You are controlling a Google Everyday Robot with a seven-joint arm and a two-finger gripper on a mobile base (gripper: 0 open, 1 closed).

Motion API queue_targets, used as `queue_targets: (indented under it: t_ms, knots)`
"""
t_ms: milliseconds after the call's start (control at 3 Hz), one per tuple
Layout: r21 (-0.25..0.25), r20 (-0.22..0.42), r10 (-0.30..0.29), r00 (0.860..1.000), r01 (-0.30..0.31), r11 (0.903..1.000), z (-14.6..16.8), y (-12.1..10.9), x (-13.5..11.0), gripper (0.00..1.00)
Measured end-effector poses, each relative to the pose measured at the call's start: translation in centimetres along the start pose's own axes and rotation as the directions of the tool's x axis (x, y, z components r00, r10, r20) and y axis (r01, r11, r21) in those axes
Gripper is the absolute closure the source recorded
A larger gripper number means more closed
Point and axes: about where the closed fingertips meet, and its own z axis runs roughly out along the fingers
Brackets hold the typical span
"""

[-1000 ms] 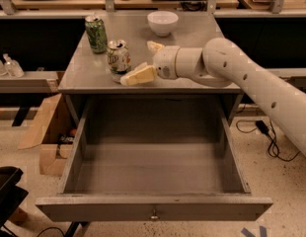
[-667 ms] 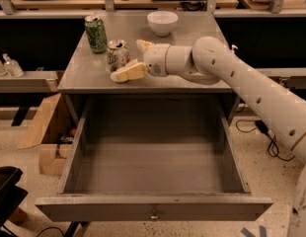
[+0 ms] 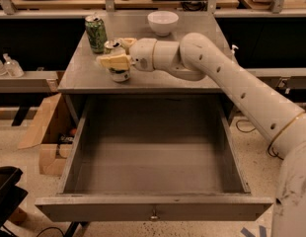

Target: Place 7up can into top drawer

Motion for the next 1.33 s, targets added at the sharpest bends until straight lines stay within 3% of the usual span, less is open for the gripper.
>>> queue_targets:
  t_ms: [667, 1000, 1333]
  knots:
    - [-0.01, 0.004, 0.0, 1.0, 0.0, 0.9999, 0.5, 0.4, -0.2, 0.92]
    - [-0.057, 0.001, -0.036, 0.999, 0.036, 0.9977, 1.3, 2.5, -1.9, 1.0]
    - [-0.06, 0.006, -0.078, 0.997, 0.078, 0.9951, 0.8, 5.6, -4.3, 1.0]
